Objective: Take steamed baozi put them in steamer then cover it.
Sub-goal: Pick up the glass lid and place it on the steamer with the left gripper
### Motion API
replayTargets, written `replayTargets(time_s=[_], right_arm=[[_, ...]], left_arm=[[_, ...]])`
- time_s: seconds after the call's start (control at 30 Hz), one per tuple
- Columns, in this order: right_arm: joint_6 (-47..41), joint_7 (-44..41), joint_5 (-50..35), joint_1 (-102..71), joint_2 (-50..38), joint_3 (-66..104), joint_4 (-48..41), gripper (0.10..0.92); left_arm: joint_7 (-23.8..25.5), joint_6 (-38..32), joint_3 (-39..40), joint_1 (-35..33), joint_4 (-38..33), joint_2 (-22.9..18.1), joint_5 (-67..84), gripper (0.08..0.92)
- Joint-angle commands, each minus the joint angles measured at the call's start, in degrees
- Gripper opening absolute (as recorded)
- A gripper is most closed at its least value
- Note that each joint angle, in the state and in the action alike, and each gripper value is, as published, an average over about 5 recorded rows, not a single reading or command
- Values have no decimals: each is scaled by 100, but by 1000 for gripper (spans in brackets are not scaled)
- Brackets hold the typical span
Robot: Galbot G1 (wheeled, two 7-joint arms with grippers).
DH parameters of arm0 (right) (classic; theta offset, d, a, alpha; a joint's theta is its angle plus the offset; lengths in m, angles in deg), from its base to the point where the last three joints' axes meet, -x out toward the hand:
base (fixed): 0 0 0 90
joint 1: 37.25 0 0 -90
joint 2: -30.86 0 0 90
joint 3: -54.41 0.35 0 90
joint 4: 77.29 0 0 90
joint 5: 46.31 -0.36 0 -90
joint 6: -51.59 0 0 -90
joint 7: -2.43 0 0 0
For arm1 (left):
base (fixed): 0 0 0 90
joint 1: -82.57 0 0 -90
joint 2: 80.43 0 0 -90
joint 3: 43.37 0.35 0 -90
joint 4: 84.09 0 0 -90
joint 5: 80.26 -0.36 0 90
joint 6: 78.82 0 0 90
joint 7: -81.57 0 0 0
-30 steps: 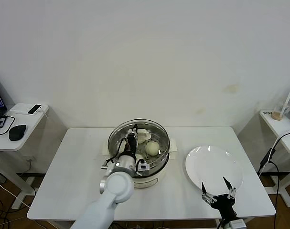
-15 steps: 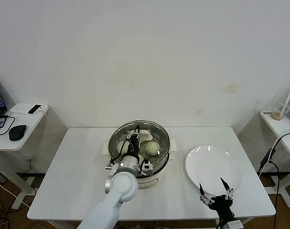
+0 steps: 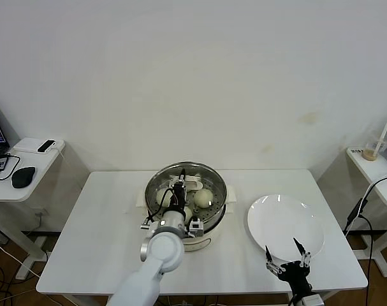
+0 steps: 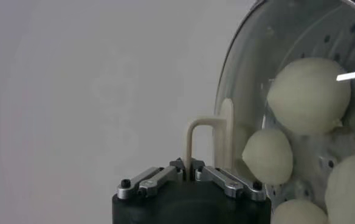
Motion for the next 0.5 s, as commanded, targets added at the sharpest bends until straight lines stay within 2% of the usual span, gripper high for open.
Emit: replayTargets(time_s=[0.03, 0.37, 0.5], right_arm=[[-2, -6, 10, 3, -7, -8, 3, 823], [0, -26, 59, 9, -6, -38, -19, 823], [-1, -28, 74, 4, -5, -39, -21, 823]], left_arm=[[3, -12, -1, -64, 1, -36, -18, 136], [-57, -20, -11, -157, -159, -34, -3, 145], [-68, -33, -39, -258, -461, 30, 2, 227]])
